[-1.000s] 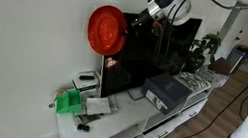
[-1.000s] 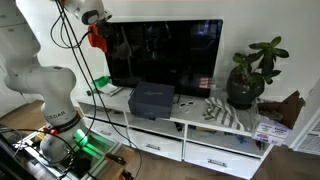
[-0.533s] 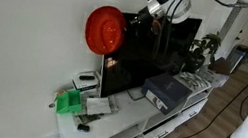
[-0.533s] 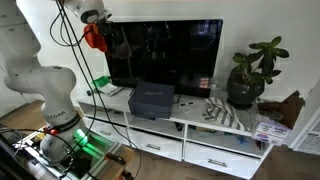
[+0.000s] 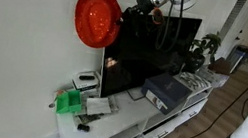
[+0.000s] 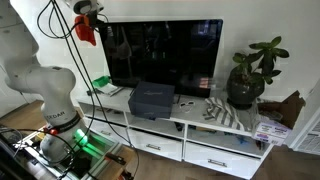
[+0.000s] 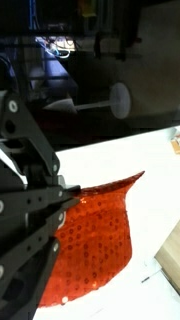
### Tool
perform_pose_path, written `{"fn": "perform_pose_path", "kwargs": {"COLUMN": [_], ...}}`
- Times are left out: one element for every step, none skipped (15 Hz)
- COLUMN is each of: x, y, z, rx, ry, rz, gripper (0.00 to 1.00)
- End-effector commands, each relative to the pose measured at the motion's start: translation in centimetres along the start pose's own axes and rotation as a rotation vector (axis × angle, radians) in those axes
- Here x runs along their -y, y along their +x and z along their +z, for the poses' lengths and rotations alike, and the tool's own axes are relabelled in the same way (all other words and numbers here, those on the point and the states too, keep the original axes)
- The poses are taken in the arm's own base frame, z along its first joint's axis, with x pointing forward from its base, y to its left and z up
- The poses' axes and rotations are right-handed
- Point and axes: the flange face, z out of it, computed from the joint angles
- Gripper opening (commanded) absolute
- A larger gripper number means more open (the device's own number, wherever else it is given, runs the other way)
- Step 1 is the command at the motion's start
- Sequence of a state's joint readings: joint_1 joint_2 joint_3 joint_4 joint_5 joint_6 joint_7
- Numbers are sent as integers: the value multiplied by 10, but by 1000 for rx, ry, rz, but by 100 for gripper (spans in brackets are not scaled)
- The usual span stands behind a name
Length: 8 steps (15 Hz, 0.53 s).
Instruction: Put the red hat on the grey box
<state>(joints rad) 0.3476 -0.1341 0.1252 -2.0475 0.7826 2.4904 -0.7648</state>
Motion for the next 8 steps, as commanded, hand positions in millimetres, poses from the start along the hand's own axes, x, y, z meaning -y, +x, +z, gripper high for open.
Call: {"fn": "perform_pose_path", "kwargs": {"x": [32,40,46,51,54,52,51,47], "y": [-5,-10,-14,-19,-24,-34,-40,-53], "z": [-24,-30,-35,-43,-50,-58,-66,-76], "rx": [82,115,142,160,175,193,199,200], "ry": [96,117,135,161,175,165,179,175], "rz": [12,14,23,36,47,81,104,144], "gripper": [1,1,1,1,1,1,1,1]}}
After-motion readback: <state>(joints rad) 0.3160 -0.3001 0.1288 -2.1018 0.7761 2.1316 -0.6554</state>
